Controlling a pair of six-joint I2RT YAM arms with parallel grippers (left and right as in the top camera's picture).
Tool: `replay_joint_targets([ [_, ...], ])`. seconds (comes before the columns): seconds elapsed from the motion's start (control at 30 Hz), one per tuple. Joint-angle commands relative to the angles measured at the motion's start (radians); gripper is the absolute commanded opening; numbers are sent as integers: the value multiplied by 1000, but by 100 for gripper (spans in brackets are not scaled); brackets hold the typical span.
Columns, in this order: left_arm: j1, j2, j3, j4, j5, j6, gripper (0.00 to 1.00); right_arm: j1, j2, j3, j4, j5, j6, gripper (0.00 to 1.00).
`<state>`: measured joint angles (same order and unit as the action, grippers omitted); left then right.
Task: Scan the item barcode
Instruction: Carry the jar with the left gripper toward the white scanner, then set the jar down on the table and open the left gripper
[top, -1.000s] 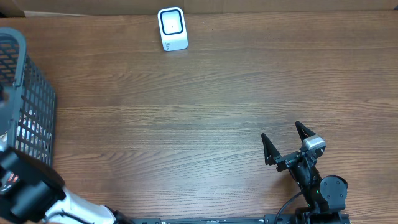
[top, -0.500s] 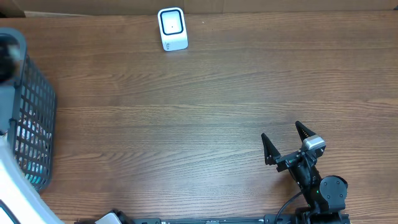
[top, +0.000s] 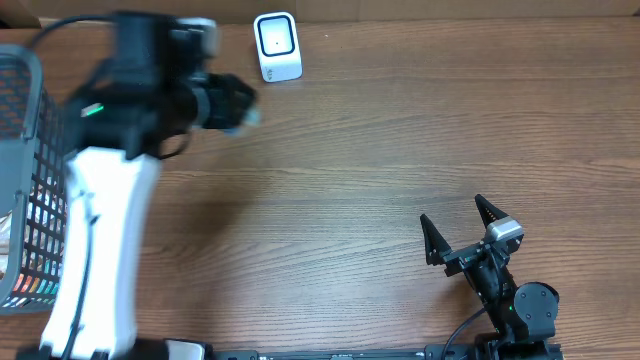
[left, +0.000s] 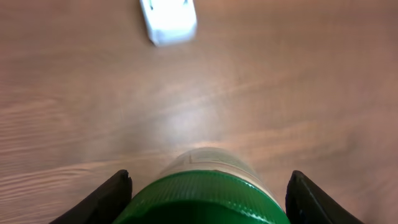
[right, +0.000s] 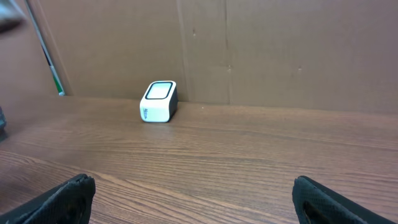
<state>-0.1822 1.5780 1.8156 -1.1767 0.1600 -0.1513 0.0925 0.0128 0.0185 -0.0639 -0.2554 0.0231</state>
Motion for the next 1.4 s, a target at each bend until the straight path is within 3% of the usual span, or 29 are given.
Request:
replay_joint_targets([
  [0.0,-110,111,2,-5,-105,-53,28,5,-10,-11,5,1,3,100],
  [0.4,-335,495,2,86,-251,-305,23,5,-10,-11,5,0,3,100],
  [0.7,-437,653,2,160,-276,-492,23,5,-10,-11,5,1,3,100],
  [0.87,-458,676,2,167,-275,-507,36,5,-10,-11,5,1,3,100],
  [0.93,-458,676,4,169,-275,-507,47,5,-10,-11,5,0,3,100],
  [1.1,-458,671,26,166,-274,-498,58,5,-10,-11,5,1,3,100],
  [1.2,-458,652,63,156,-274,-472,96,5,-10,-11,5,1,3,100],
  [1.37,-456,604,105,133,-273,-449,100,5,-10,-11,5,1,3,100],
])
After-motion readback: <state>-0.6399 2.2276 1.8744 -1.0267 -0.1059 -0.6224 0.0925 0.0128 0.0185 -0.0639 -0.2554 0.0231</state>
